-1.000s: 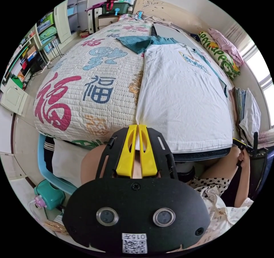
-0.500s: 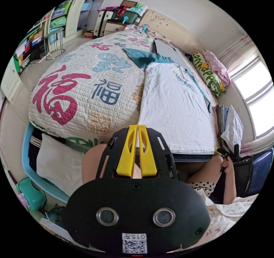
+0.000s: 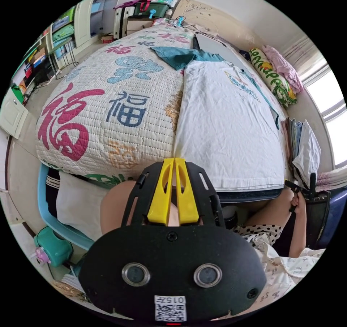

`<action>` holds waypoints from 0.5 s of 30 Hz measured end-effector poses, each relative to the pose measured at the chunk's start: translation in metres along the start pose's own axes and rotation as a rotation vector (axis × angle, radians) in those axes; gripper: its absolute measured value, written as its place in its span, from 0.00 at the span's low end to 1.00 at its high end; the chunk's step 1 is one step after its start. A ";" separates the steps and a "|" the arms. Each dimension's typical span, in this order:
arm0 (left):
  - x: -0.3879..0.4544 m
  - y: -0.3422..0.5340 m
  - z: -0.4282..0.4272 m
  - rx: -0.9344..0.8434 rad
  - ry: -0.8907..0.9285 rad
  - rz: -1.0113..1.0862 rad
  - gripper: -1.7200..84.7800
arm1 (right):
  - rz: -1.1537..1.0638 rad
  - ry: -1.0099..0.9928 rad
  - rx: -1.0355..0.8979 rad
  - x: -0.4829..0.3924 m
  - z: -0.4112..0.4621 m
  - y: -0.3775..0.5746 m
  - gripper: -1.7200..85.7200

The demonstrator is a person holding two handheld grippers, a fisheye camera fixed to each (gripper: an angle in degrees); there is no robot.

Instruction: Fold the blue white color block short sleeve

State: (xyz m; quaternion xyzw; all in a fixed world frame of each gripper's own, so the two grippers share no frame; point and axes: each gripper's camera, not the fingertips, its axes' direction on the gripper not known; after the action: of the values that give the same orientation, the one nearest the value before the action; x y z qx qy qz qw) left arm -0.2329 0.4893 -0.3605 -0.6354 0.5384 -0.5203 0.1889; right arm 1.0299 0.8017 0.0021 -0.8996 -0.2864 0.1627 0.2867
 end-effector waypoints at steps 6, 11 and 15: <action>0.011 -0.001 -0.001 -0.023 -0.077 0.021 0.01 | -0.130 0.290 -0.005 -0.043 0.011 -0.002 0.02; -0.013 0.012 -0.017 0.044 0.069 -0.055 0.01 | -0.048 0.139 0.014 -0.015 0.002 -0.004 0.02; -0.033 0.027 -0.032 0.134 0.175 -0.128 0.01 | 0.064 -0.024 0.053 0.023 -0.012 -0.001 0.03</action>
State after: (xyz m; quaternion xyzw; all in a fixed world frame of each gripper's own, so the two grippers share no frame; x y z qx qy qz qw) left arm -0.2696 0.5197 -0.3850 -0.6066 0.4753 -0.6195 0.1498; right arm 1.0529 0.8108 0.0093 -0.8983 -0.2563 0.1903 0.3018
